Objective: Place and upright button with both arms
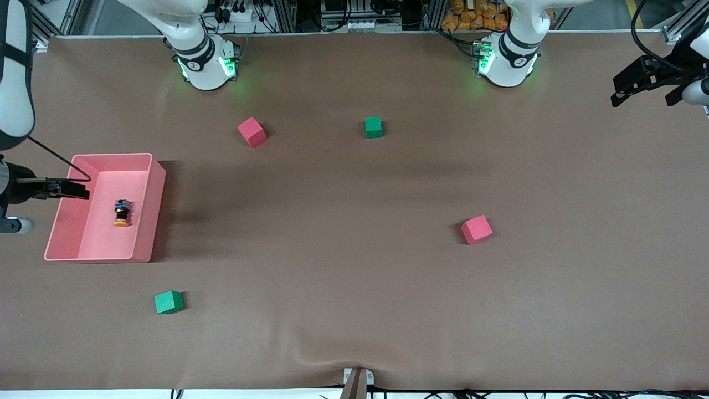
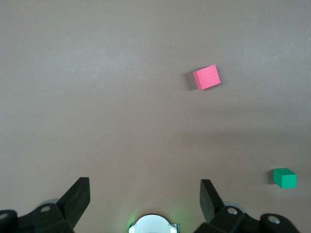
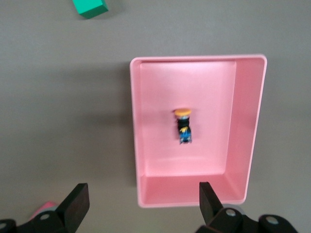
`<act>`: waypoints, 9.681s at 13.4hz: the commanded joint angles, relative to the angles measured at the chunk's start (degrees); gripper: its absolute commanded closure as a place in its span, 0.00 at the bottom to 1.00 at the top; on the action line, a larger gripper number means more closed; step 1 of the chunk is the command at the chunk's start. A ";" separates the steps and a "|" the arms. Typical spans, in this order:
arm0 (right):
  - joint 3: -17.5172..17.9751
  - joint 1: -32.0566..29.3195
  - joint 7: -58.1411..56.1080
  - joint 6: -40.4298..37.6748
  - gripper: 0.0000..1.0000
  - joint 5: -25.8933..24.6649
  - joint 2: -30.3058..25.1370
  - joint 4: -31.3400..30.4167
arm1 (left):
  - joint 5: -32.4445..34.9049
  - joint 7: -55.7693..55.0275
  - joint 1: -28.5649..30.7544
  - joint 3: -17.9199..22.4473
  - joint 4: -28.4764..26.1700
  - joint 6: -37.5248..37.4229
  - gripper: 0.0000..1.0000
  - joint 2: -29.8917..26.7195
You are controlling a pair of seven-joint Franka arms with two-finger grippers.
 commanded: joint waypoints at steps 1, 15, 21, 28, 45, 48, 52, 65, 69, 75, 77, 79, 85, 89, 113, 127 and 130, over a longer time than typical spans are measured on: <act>0.88 -4.48 -5.44 8.86 0.00 -1.11 -1.29 -8.58 | -0.20 1.21 0.42 -0.38 0.23 -0.71 0.00 0.07; 0.96 -10.56 -10.81 34.46 0.00 2.23 9.87 -21.52 | -0.20 1.21 0.42 -1.53 0.14 -0.80 0.00 0.07; 1.05 -11.61 -12.22 36.93 0.00 2.58 13.56 -21.70 | -0.12 1.30 0.50 -1.53 0.05 -0.88 0.00 0.07; 1.23 -11.70 -12.31 39.65 0.25 2.67 15.50 -22.41 | -0.20 1.21 0.68 -1.53 -0.04 -0.88 0.00 0.60; 1.75 -5.21 -7.67 2.43 1.00 4.93 13.39 5.34 | 0.23 0.33 0.15 -1.62 0.66 -0.45 0.00 1.21; 1.84 1.98 1.53 -3.58 1.00 10.40 13.56 12.47 | 0.32 0.33 -0.02 -1.62 0.66 0.17 0.00 1.74; 2.02 16.66 21.65 -2.19 1.00 11.89 15.58 17.04 | 0.32 0.25 -0.11 -1.62 0.66 0.43 0.00 2.18; 1.58 49.29 34.45 30.69 1.00 20.71 38.78 28.57 | 0.32 0.60 0.15 -1.62 0.58 0.43 0.00 2.44; 1.23 52.45 37.16 30.78 1.00 16.91 41.42 28.22 | 0.24 0.16 -0.20 -2.14 0.49 0.52 0.00 2.62; 1.14 54.65 39.46 30.78 1.00 13.22 42.30 26.90 | -0.29 0.16 -0.20 -2.50 0.75 2.36 0.00 3.49; 1.14 54.92 40.42 30.78 0.92 11.90 42.74 26.90 | -0.29 0.07 -0.29 -2.67 0.66 2.72 0.00 3.85; 1.14 54.92 40.69 30.78 0.01 11.46 42.92 26.90 | -0.29 0.07 -0.20 -2.93 0.75 2.72 0.00 3.94; 1.14 53.69 41.92 29.47 0.00 11.54 39.77 27.25 | -0.03 0.16 -0.11 -2.93 0.75 3.77 0.00 3.85; -1.83 50.45 42.62 22.89 0.00 10.58 34.75 27.60 | -0.38 0.16 -0.29 -3.11 0.58 4.65 0.00 4.37; 1.58 11.59 27.09 -5.80 0.00 5.83 -16.73 2.06 | -9.25 -36.41 -27.97 -9.53 10.16 28.63 0.00 49.63; 1.23 12.38 18.01 -7.54 0.00 1.61 -17.64 3.70 | -9.17 -34.91 -29.64 -8.74 13.40 35.06 0.04 57.72; 1.23 12.30 18.01 -7.63 0.00 1.17 -17.64 3.87 | -9.17 -34.74 -29.64 -8.47 13.85 35.33 0.14 58.78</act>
